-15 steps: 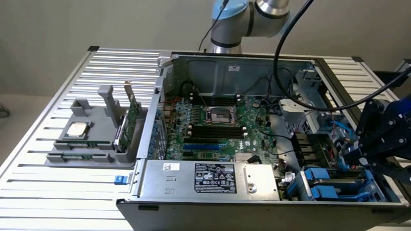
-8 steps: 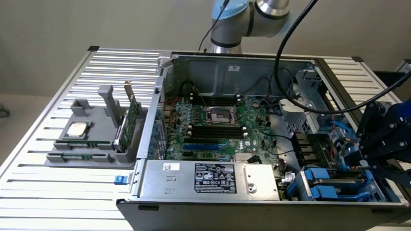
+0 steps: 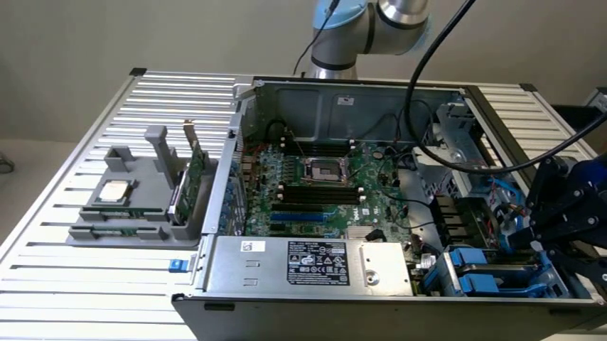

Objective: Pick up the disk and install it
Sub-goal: 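Insert the second disk wire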

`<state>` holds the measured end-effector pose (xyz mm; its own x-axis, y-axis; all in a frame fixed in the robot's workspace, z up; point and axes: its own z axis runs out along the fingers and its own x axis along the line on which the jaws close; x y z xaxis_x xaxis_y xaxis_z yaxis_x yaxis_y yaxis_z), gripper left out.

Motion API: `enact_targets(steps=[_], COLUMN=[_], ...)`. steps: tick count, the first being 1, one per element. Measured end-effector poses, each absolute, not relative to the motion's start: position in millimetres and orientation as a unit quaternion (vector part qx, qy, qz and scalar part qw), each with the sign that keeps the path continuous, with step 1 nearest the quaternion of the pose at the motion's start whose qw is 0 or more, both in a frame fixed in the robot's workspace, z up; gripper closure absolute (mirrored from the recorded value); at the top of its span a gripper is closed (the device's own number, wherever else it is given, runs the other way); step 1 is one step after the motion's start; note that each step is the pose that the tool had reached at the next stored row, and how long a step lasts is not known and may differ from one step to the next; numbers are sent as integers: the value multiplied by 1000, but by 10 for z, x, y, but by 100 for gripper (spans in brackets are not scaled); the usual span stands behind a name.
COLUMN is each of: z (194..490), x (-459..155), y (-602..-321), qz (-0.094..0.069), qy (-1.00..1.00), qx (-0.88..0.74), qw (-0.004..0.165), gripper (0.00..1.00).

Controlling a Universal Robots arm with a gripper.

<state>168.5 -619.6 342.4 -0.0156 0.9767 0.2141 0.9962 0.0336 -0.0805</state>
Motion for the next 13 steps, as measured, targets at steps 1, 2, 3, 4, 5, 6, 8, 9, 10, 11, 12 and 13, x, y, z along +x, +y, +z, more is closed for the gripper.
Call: enact_targets(steps=[1, 2, 3, 4, 5, 6, 8, 9, 10, 11, 12, 13], z=[3416, 3407, 3399, 3391, 3387, 3386, 3382, 3379, 3372, 3363, 3355, 3347], x=[1685, 1686, 1686, 1686, 1686, 1686, 1686, 1685, 1685, 1685, 1685, 1685], y=[-6199, -6203, -6207, -6210, -6213, -6215, -6221, -6224, -6228, -6233, -6237, -6241], qz=[-48, -49, -51, -53, -53, -54, -55, -55, -55, -56, -56, -56], qy=[-711, -711, -711, -712, -712, -712, -712, -711, -711, -712, -712, -712], qx=[-693, -693, -693, -693, -693, -693, -693, -693, -693, -692, -692, -692], qw=[105, 105, 105, 105, 105, 105, 105, 105, 106, 106, 105, 105], gripper=[89, 89, 89, 89, 89, 89, 89, 89, 89, 89, 89, 89])
